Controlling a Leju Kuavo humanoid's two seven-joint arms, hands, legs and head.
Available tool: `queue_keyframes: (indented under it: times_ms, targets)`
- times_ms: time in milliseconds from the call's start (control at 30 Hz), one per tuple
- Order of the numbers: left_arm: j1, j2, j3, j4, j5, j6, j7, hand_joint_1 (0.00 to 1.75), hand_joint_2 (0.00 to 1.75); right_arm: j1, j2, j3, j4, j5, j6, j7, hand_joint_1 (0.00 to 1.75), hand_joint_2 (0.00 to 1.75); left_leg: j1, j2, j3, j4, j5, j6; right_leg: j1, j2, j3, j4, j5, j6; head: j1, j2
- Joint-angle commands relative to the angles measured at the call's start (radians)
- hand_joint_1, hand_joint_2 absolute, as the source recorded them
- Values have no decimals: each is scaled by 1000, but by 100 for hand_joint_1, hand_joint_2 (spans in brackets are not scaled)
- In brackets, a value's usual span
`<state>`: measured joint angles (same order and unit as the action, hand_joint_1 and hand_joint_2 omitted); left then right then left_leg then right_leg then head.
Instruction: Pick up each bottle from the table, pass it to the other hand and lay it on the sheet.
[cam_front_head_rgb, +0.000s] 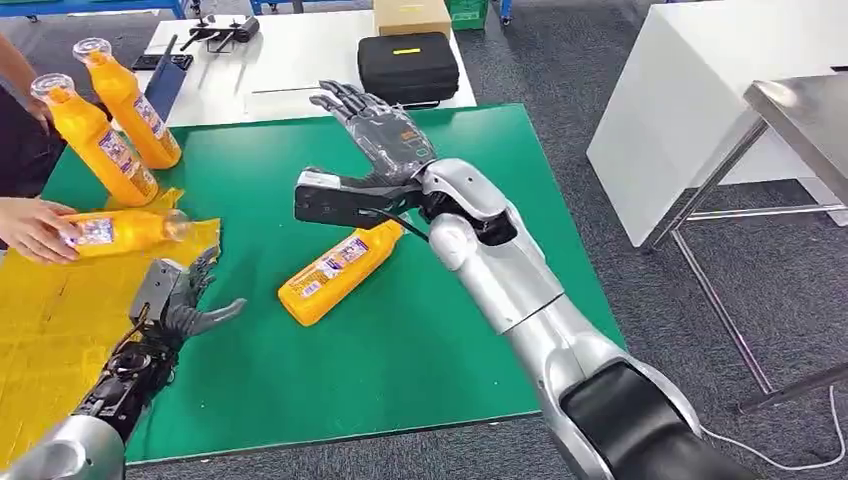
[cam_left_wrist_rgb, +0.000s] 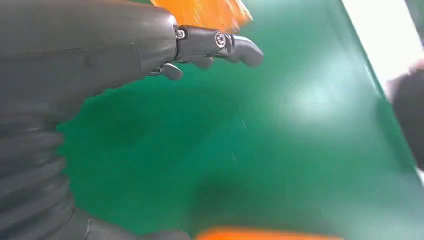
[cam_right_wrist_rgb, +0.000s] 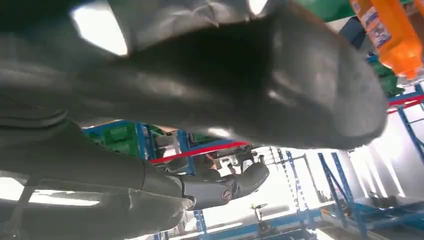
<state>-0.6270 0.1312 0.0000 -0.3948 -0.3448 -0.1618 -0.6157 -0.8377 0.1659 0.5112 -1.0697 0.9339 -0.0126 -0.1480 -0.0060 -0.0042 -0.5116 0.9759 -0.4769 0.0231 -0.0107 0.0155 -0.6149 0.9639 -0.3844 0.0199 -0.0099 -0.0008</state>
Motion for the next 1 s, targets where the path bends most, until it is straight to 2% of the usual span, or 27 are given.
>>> queue_keyframes:
  times_ms: [33, 300, 833, 933, 1000]
  targets:
    - [6, -53, -22, -7, 32, -49, -18, 0, 175, -33, -39, 17, 41, -2, -6, 7, 0, 0, 2, -2, 2, 1, -2, -2, 2, -4, 3, 0, -2, -1, 0, 0]
    - [75, -92, -89, -99, 72, -46, -16, 0, 175, 30, -40, 25, 12, 17, -28, 33, 0, 0, 2, -3, 4, 0, -1, -2, 2, -5, 6, -2, -2, -1, 0, 0]
    - [54, -87, -115, -40, 76, -40, -17, 0, 175, 54, -9, 18, 41, 43, -56, 42, 0, 0, 1, -1, 1, 1, -1, -2, 1, -3, 2, 0, -1, -1, 0, 0]
    - [23, -56, -133, -1, 86, -86, -26, 0, 175, 68, -14, 11, 39, 53, -67, 46, 0, 0, 2, -1, 2, 1, -1, -2, 2, -3, 3, 0, -1, -1, 0, 0]
    - [-62, -13, -166, 52, 110, -214, -16, 0, 175, 91, -39, -9, 15, 61, -72, 42, 0, 0, 2, -1, 2, 1, -2, -2, 2, -2, 3, 0, -1, -1, 0, 0]
